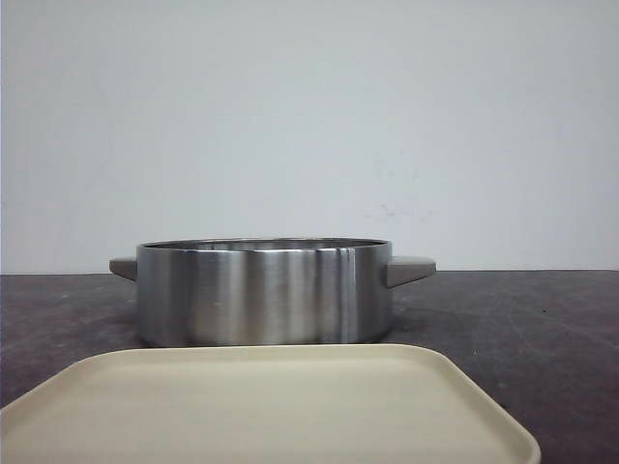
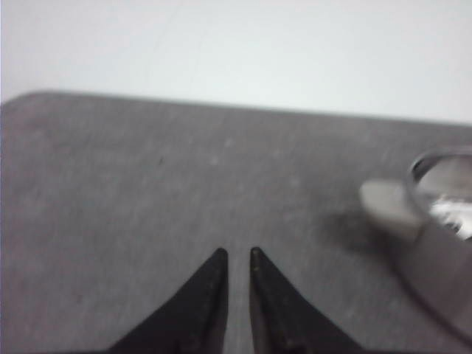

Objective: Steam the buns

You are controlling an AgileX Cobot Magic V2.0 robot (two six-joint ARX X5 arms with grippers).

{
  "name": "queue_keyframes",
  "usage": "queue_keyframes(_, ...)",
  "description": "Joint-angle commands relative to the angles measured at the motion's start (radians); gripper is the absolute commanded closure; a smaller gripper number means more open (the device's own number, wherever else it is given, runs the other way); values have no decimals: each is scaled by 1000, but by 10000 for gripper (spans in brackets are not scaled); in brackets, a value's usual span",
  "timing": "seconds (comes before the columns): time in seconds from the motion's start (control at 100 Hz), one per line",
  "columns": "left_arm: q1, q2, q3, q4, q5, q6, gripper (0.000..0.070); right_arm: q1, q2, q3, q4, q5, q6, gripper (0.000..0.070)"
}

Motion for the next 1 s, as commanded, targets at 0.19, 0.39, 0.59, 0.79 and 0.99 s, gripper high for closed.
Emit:
queue_keyframes(0.19, 29, -3, -76, 103, -2, -37, 700, 3, 0, -3, 6, 1, -10, 683)
queue_keyframes(0.39, 29, -3, -76, 59, -2, 53, 700, 3, -1, -3, 6, 1, -10, 683)
queue_keyframes(0.59, 29, -2, -76, 19, -2, 3, 700, 3, 0, -3, 6, 1, -10, 683)
queue_keyframes(0.79, 29, -2, -76, 19, -2, 3, 700, 3, 0, -3, 6, 1, -10, 683)
queue_keyframes(0.99, 29, -2, -76, 19, -2, 3, 700, 3, 0, -3, 6, 1, -10, 683)
